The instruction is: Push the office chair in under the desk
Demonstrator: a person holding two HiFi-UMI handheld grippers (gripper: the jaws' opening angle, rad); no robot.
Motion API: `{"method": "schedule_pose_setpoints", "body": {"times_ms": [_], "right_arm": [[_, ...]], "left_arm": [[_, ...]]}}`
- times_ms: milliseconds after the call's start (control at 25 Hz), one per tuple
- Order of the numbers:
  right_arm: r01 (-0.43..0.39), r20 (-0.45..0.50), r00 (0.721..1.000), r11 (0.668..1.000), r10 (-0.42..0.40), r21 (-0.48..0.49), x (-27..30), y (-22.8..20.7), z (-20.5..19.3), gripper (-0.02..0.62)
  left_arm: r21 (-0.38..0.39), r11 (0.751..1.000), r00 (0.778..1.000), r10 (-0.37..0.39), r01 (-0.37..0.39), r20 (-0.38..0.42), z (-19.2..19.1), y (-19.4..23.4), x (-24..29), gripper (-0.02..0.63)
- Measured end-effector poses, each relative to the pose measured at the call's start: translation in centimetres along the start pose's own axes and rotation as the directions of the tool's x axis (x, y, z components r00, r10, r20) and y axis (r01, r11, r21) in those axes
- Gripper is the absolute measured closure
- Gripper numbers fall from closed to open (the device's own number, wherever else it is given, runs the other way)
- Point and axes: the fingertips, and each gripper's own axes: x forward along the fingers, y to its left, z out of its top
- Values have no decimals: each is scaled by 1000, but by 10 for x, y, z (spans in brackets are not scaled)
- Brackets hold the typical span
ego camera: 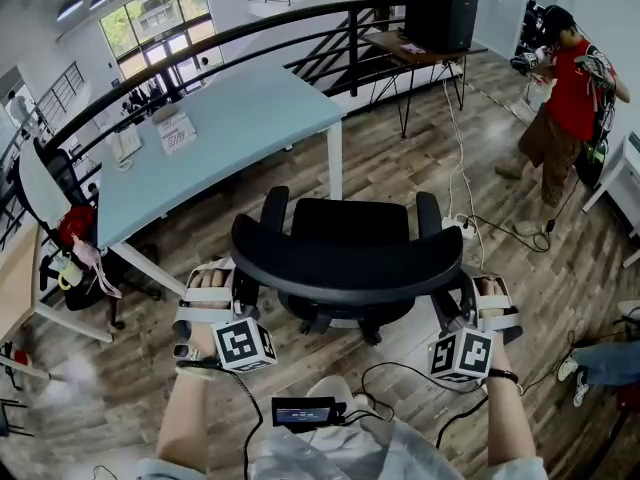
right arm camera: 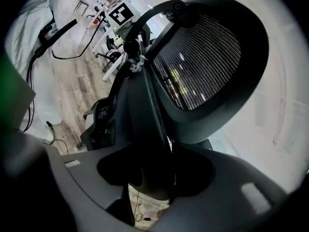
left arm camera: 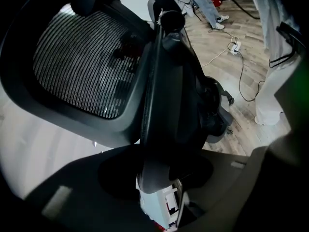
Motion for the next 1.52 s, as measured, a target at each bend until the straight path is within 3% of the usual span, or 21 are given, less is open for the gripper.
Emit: {"method": "schedule_pose_setpoints", "body": {"times_ms": [520, 1520], "right_arm": [[-13, 81, 997, 999, 17, -41, 24, -5, 13, 379], [-40, 182, 981, 992, 61, -117, 141, -45, 50, 379]], "left_arm": [[-29, 999, 996, 12, -14, -84, -17, -4, -9, 417], [-94, 994, 976, 30, -51, -216, -54, 18, 48, 417]]}}
